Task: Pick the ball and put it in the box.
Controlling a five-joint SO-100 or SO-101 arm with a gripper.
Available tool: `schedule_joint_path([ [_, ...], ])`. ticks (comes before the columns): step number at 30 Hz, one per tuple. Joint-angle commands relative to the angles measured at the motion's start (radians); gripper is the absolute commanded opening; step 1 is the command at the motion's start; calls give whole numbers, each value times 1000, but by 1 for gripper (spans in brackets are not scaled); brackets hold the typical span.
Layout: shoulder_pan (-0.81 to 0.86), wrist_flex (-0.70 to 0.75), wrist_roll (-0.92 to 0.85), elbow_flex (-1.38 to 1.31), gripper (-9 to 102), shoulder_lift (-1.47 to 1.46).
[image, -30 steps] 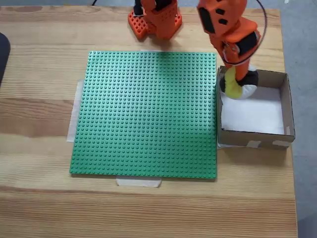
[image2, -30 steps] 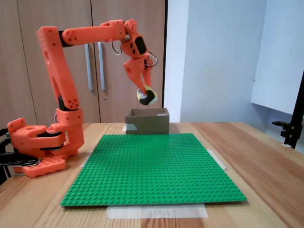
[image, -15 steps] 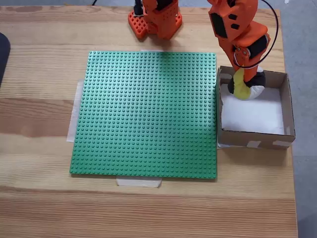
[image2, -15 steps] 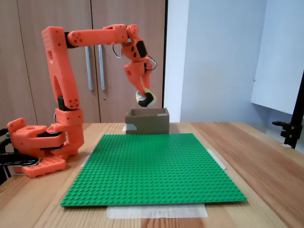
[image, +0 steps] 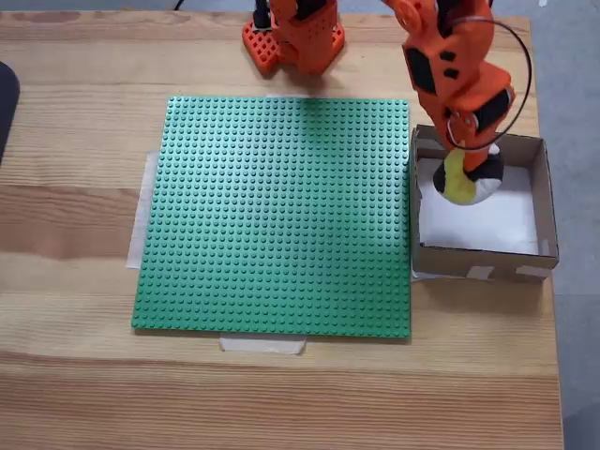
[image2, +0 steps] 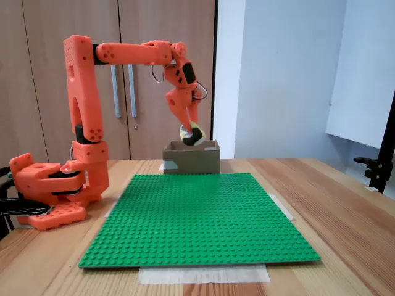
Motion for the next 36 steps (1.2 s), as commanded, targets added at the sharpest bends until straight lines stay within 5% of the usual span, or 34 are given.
schedule_joint_path([
  [1, -21, -20, 15, -49, -1, -8],
  [36, -84, -198, 121, 43, -1, -104],
])
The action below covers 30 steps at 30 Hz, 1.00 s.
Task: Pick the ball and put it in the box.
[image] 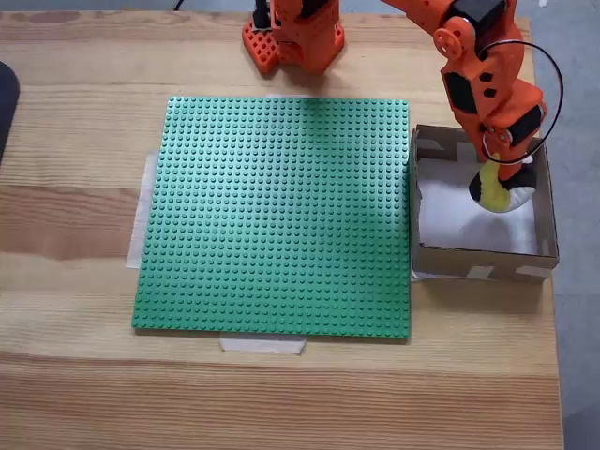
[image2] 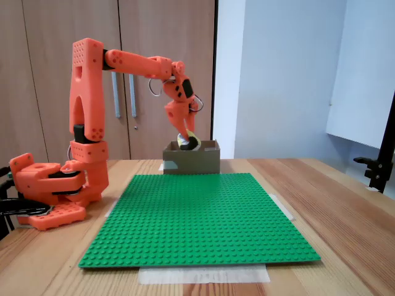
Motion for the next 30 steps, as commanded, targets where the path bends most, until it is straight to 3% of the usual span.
schedule_joint_path([
  [1, 18, -14, 5, -2, -1, 9],
  [17, 48, 32, 37, -18, 21, 55],
  [26, 84, 14, -26, -17, 20, 195],
  [30, 132, 21, -58, -8, 15, 284],
])
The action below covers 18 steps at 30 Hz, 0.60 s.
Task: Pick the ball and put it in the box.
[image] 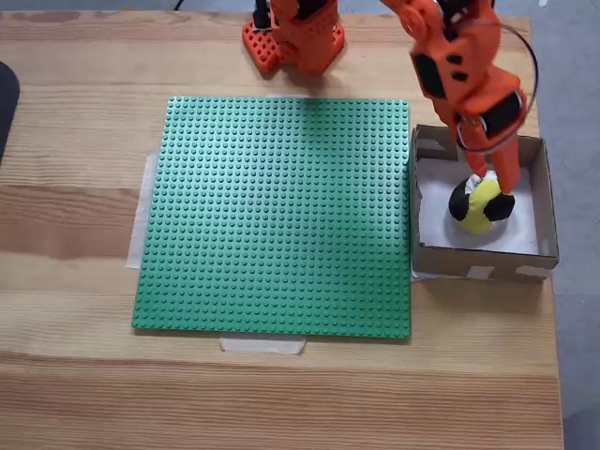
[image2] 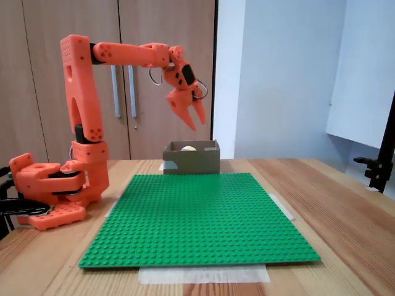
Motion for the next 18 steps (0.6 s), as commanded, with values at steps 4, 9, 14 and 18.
schedule_joint_path([
  [4, 106, -14, -57, 29, 5, 202],
  [9, 219, -92, -87, 186, -1, 367],
  [14, 333, -121, -115, 314, -1, 526],
  [18, 426, -202, -138, 486, -1, 687],
])
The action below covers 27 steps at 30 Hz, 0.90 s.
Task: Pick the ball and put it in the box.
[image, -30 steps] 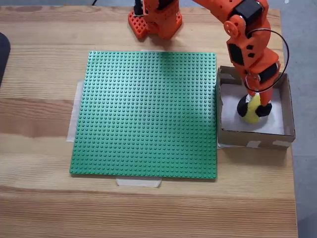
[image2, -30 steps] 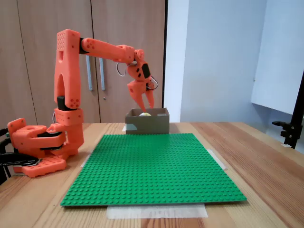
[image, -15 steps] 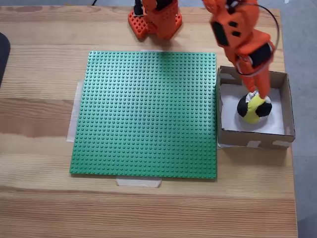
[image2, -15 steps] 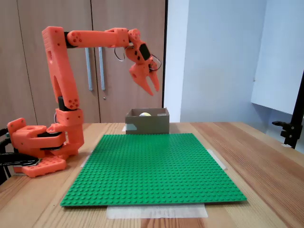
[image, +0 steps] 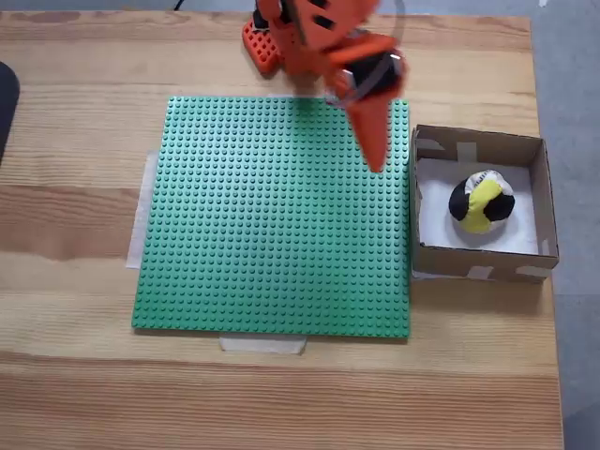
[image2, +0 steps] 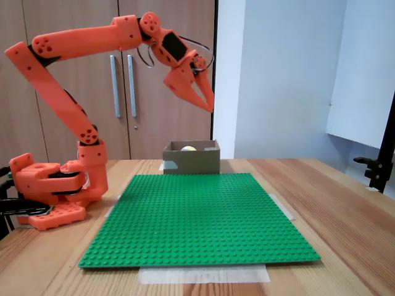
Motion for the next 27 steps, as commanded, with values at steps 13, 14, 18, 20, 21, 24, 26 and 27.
schedule_joint_path([
  [13, 256, -173, 40, 630, -1, 624],
  [14, 265, -175, 44, 660, -1, 653],
  [18, 304, -163, 46, 759, -1, 753],
  [20, 319, -161, 34, 808, -1, 802],
  [21, 328, -160, 31, 834, -1, 827],
  [24, 354, -155, 25, 904, -1, 888],
  [26, 362, -141, 28, 945, -1, 916],
  [27, 364, -137, 26, 969, -1, 930],
])
